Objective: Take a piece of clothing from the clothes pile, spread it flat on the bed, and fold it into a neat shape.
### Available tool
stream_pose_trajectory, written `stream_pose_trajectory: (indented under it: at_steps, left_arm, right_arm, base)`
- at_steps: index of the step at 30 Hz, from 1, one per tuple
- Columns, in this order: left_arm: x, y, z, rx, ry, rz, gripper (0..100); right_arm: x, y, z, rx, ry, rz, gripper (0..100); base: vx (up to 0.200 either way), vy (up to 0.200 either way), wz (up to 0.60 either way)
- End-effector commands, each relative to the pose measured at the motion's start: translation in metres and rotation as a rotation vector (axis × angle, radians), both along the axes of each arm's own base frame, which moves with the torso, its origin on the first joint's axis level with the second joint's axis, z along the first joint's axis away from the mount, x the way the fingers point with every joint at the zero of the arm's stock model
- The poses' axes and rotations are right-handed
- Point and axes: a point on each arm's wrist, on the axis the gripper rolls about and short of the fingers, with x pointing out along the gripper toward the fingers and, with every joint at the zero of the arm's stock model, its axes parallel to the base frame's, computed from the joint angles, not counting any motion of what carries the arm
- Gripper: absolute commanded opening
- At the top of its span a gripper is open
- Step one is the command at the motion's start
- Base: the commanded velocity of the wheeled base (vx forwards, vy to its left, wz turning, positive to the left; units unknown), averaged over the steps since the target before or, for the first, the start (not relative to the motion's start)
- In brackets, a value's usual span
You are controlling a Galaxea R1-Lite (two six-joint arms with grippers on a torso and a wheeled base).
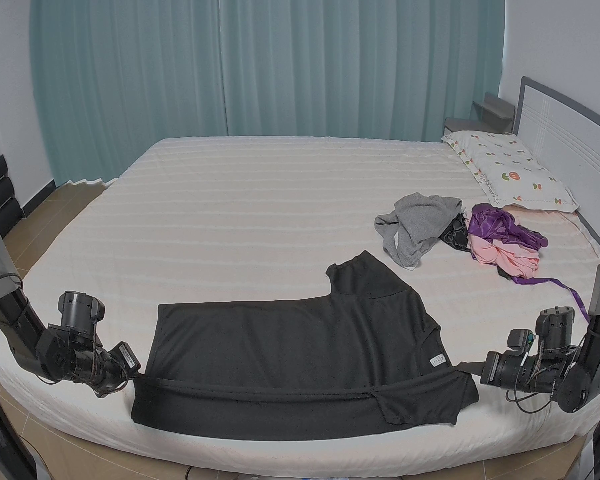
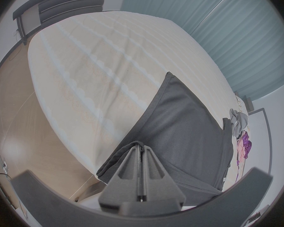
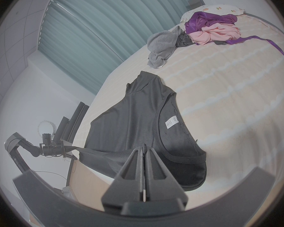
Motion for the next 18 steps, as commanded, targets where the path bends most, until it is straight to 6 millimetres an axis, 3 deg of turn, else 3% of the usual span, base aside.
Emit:
stream_pose_trajectory:
  at_steps: [1, 12, 18]
  left_arm:
    - [0.002, 0.000, 0.001, -0.004, -0.007, -0.002, 0]
    - [0.019, -0.003, -0.020, -0.008, 0.036, -0.011, 0]
    - [0.026, -0.003, -0.026, -0.004, 0.043, -0.011, 0]
  right_arm:
    - [0.005, 0.002, -0.005, -0.001, 0.008, 0.005, 0]
    - [0.034, 0.004, -0.031, -0.009, 0.033, 0.002, 0]
    - [0.041, 0.005, -0.035, -0.011, 0.020, 0.006, 0]
  base:
    - [0.000, 0.000, 0.00]
    - [0.000, 0.000, 0.00]
    - [0.000, 0.000, 0.00]
